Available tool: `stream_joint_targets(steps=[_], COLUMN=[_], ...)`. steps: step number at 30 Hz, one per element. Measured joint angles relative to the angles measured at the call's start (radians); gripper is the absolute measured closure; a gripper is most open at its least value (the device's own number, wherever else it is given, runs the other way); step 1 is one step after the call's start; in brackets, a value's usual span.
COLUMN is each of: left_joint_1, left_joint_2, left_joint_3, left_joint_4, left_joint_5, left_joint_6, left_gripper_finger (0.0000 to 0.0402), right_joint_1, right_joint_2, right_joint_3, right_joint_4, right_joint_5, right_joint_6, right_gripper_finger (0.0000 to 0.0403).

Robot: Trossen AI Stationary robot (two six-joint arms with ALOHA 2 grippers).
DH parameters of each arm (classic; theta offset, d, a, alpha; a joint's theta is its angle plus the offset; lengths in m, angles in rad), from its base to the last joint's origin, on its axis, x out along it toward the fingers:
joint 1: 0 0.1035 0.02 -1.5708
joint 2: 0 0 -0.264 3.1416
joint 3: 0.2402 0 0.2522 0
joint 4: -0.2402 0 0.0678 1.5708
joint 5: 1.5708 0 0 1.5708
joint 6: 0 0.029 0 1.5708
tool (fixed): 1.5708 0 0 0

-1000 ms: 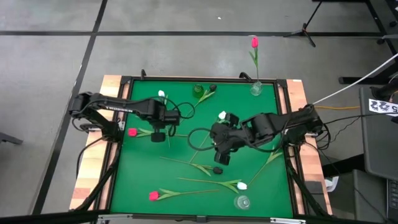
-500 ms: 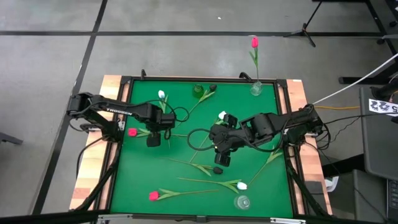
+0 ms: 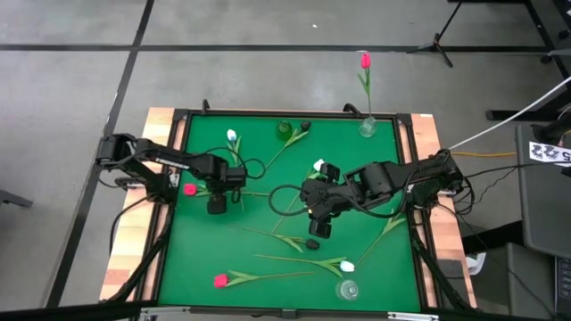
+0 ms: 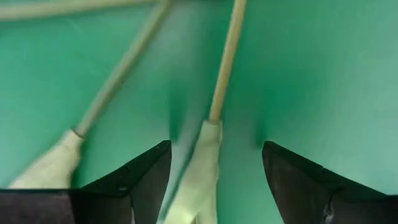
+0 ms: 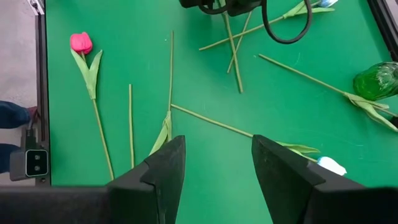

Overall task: Sort flowers into vase by color
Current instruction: Put the pink tulip into the top transparent vase

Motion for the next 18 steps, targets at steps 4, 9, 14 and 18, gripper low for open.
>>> stream_joint_targets(steps=[4, 9, 14, 18], left_joint_1=[0.014, 0.041, 0.062, 0.070], left_joint_2=[0.004, 0.004, 0.004, 0.004], left_joint_3=[-0.005, -0.005, -0.005, -0.005], left_joint_4=[0.023, 0.020, 0.021, 0.021], left_joint_5=[0.002, 0.001, 0.000, 0.000], left_joint_6=[0.001, -0.004, -0.005, -0.008], left_gripper_finger=[0.0204, 0.0298, 0.0386, 0.0379], right_joint_1=[0.000, 0.000, 0.000, 0.000], right_joint_2=[0.000, 0.000, 0.000, 0.000], right_joint_3=[0.000, 0.000, 0.000, 0.000], right_joint_4=[0.000, 0.001, 0.002, 0.004], right_joint_5=[0.000, 0.002, 0.002, 0.002], right_joint_6=[0.000, 0.000, 0.000, 0.000], right_gripper_finger=[0.0216, 0.0216, 0.0216, 0.0217])
